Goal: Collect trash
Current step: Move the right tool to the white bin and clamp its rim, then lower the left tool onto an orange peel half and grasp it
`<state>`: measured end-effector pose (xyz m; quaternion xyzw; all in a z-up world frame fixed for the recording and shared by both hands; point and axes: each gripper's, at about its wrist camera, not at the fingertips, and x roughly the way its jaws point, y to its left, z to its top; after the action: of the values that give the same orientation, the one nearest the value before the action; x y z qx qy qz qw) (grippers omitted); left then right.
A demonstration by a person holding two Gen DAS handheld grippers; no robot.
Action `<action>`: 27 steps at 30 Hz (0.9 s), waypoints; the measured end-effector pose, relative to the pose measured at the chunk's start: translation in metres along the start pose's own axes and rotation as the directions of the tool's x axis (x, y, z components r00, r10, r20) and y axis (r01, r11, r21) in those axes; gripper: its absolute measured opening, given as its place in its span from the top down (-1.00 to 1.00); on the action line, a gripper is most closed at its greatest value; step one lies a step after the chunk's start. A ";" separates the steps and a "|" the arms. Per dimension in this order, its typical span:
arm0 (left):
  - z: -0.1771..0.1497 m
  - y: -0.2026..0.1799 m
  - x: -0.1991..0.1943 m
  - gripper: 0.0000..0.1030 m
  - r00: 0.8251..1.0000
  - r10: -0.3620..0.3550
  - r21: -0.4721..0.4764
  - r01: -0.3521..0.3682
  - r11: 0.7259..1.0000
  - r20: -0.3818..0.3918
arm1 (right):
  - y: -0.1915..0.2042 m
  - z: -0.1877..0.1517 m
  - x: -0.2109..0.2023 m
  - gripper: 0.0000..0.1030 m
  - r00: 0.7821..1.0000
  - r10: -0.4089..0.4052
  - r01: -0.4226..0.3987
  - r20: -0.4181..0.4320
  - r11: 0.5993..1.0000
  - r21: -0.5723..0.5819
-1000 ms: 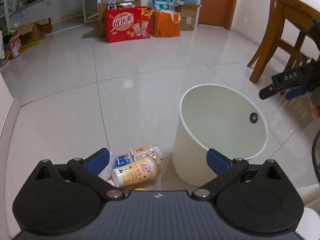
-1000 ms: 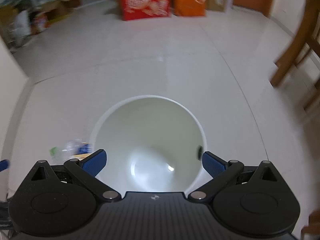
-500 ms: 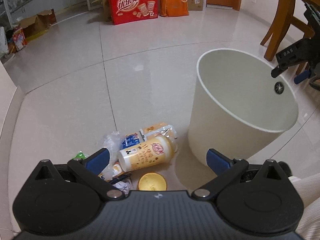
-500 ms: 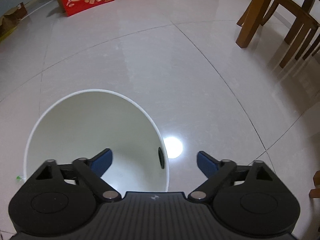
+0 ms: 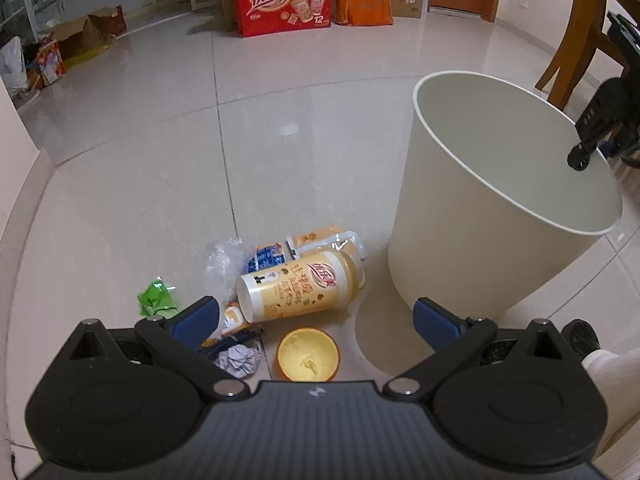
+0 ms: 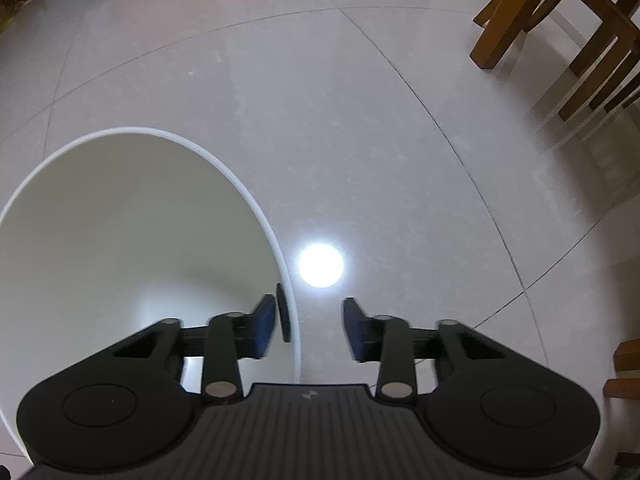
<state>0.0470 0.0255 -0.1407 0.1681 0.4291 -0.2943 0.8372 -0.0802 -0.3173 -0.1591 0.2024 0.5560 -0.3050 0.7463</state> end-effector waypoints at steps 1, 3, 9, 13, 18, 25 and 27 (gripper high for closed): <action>-0.001 0.000 0.001 -0.99 1.000 0.000 0.004 0.000 1.000 -0.001 | 0.001 0.000 0.000 0.41 1.000 0.008 -0.008 0.000 1.000 -0.001; -0.004 -0.001 0.003 -0.99 1.000 -0.003 0.023 0.004 1.000 -0.004 | 0.003 0.001 -0.001 0.60 1.000 0.014 -0.014 -0.005 1.000 -0.009; -0.010 0.000 0.006 -0.99 0.999 -0.021 0.031 0.022 0.999 -0.025 | 0.010 0.008 0.000 0.69 1.000 0.007 -0.007 -0.006 1.000 -0.020; -0.013 0.002 0.006 -0.99 1.000 -0.019 0.039 0.020 0.999 -0.019 | 0.013 0.017 0.004 0.66 1.000 0.012 -0.012 0.008 0.999 -0.033; -0.014 0.008 0.007 -0.99 0.999 -0.029 0.016 0.030 0.999 -0.016 | 0.014 0.020 0.007 0.66 1.000 -0.011 0.011 0.006 0.997 -0.073; -0.020 0.009 0.012 -0.99 0.998 -0.049 0.023 0.049 0.999 -0.029 | 0.022 0.020 0.004 0.74 0.999 -0.039 0.043 0.031 0.990 -0.135; -0.023 0.008 0.013 -0.99 0.998 -0.054 0.035 0.055 0.998 -0.037 | 0.027 0.021 0.005 0.72 0.996 -0.068 0.076 0.056 0.984 -0.161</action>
<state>0.0436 0.0397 -0.1646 0.1765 0.4433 -0.3217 0.8178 -0.0463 -0.3125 -0.1588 0.1128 0.5671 -0.2903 0.7625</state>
